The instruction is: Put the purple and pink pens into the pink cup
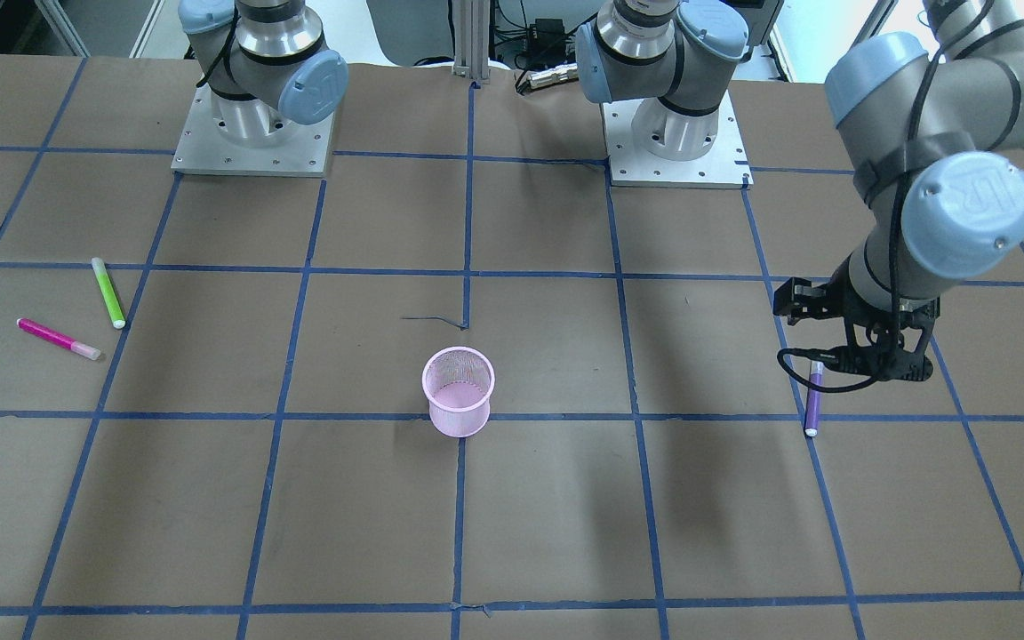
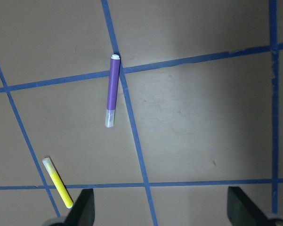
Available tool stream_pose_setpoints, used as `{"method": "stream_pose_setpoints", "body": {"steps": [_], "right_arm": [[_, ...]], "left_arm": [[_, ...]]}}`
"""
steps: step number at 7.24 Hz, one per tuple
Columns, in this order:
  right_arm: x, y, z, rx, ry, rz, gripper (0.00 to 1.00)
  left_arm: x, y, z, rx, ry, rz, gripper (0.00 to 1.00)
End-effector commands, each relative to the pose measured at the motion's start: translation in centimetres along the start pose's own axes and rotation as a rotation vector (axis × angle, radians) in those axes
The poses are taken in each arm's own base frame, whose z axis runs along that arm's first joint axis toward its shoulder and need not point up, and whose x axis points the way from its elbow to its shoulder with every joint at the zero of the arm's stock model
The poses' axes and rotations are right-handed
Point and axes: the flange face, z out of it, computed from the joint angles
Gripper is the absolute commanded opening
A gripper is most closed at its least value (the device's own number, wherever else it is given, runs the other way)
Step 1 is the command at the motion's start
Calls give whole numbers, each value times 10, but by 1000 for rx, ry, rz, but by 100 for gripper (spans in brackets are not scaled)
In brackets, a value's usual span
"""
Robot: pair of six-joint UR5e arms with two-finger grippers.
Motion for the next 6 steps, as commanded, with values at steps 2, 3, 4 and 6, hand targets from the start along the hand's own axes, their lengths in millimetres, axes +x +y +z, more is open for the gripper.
{"method": "stream_pose_setpoints", "body": {"steps": [2,3,4,6], "right_arm": [[32,151,103,361,63,-213,98],[58,181,154,475,46,-234,99],[74,193,202,544,5,-259,99],[69,190,257,629,-61,-227,97]], "left_arm": [[-22,-53,70,1,4,82,100],[-25,-62,80,7,-5,82,100],[-27,-72,99,-1,2,70,100],[-52,-80,129,-5,21,65,100]]}}
